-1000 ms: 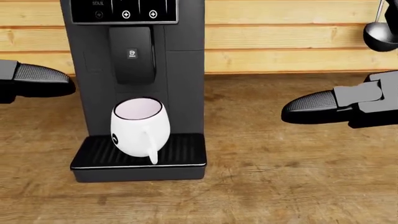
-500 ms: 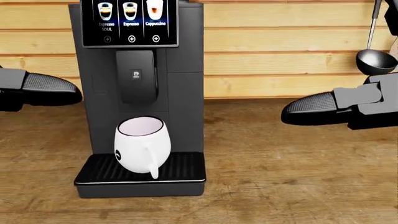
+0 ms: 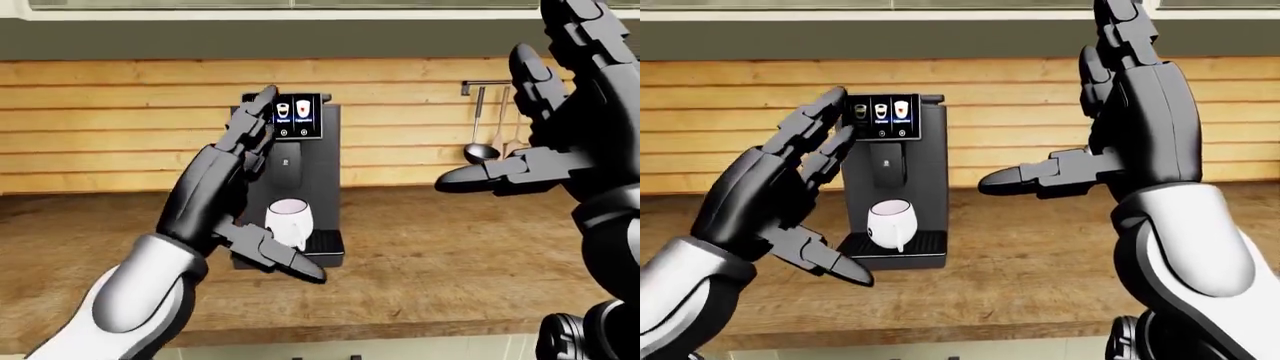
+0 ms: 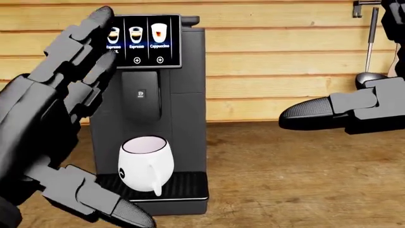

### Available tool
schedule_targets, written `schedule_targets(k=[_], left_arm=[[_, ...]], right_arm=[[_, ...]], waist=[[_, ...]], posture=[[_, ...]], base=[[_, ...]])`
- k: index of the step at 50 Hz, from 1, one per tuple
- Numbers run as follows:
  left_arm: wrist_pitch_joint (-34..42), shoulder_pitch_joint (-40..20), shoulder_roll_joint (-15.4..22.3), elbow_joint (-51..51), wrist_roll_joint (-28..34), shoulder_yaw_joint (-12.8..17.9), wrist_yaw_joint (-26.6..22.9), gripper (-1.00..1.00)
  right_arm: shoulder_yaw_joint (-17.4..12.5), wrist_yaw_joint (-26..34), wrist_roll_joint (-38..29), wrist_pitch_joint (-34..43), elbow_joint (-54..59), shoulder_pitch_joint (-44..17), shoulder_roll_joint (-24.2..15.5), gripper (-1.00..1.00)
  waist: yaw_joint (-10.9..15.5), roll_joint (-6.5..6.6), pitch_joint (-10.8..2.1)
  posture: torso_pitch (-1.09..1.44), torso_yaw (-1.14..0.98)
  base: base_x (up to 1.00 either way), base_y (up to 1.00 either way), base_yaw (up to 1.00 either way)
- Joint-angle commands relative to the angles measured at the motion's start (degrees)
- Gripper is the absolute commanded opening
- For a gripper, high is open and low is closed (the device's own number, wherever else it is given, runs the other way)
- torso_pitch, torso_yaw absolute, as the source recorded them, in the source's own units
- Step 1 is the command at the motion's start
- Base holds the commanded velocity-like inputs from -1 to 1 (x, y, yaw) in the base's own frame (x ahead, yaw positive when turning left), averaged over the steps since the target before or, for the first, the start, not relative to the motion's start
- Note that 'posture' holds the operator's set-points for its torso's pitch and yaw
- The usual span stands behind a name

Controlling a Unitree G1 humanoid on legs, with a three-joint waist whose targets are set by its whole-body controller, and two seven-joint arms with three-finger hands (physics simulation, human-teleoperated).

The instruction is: Press the button on the coffee machine to serve coffee.

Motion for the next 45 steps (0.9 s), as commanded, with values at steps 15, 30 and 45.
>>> schedule_targets(k=[15,30,45], left_arm=[[-10.5,7.1,-9.9,6.8,42.1,-17.0,-21.8,1.0],[-22.6,11.1,-19.9,18.7,61.7,-17.2,-35.0,1.0],[-28.0,9.5,-22.9,27.2,64.4,-15.3,-35.7,1.0]], right_arm=[[0.8,7.9,-11.6,0.5,-1.0,-1.0,3.5,1.0],[1.6,15.1,-21.0,2.7,-2.6,-1.6,6.6,1.0],[2.2,20.4,-27.7,4.4,-3.7,-2.5,8.3,1.0]], waist=[[0.3,-0.98,-0.43],[0.6,-1.75,-1.17],[0.5,-1.83,-1.22]], posture=[[-0.85,0.0],[-0.85,0.0],[-0.85,0.0]], base=[[0.0,0.0,0.0],[0.0,0.0,0.0],[0.0,0.0,0.0]])
